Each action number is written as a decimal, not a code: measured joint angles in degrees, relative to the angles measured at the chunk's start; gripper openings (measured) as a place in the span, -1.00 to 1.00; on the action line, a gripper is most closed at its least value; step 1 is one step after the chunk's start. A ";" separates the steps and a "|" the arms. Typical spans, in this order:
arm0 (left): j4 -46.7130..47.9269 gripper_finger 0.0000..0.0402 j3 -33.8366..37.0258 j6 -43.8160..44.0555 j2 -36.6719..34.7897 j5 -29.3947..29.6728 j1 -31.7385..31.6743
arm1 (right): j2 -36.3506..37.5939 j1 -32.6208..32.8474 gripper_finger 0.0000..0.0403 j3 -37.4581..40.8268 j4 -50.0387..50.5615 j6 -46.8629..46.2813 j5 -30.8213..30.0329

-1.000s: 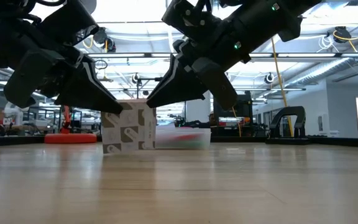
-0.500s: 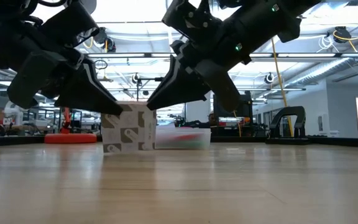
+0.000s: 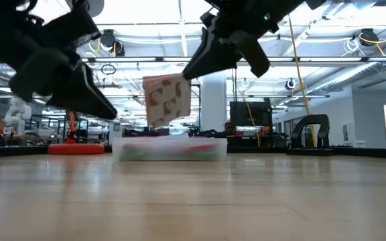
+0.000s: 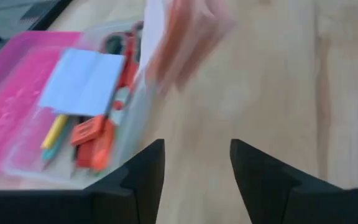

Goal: Pack school essentials
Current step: Put the light pink sticky note into the pink supply box

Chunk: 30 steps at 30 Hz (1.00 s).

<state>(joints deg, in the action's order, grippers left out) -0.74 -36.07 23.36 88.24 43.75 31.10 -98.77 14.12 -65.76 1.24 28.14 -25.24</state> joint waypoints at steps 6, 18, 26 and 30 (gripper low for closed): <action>13.00 -0.07 -0.04 9.48 -6.93 0.91 0.10 | 3.96 -4.77 -0.98 0.00 0.01 4.41 -2.44; 17.01 -0.06 -0.04 18.41 -7.79 1.59 0.16 | -0.72 -11.56 -0.98 -0.02 -7.46 6.87 -7.77; 16.64 -0.06 -0.04 18.15 -7.79 2.48 0.04 | -4.34 -11.51 -0.98 0.00 -8.57 7.07 -7.74; 16.53 -0.06 -0.04 18.13 -7.79 2.55 0.04 | -4.28 -11.51 -0.98 0.01 -9.37 5.86 -7.77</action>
<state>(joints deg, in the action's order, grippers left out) 15.79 -36.12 41.50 80.44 46.30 31.14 -103.04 2.61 -65.75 -8.14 34.00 -33.01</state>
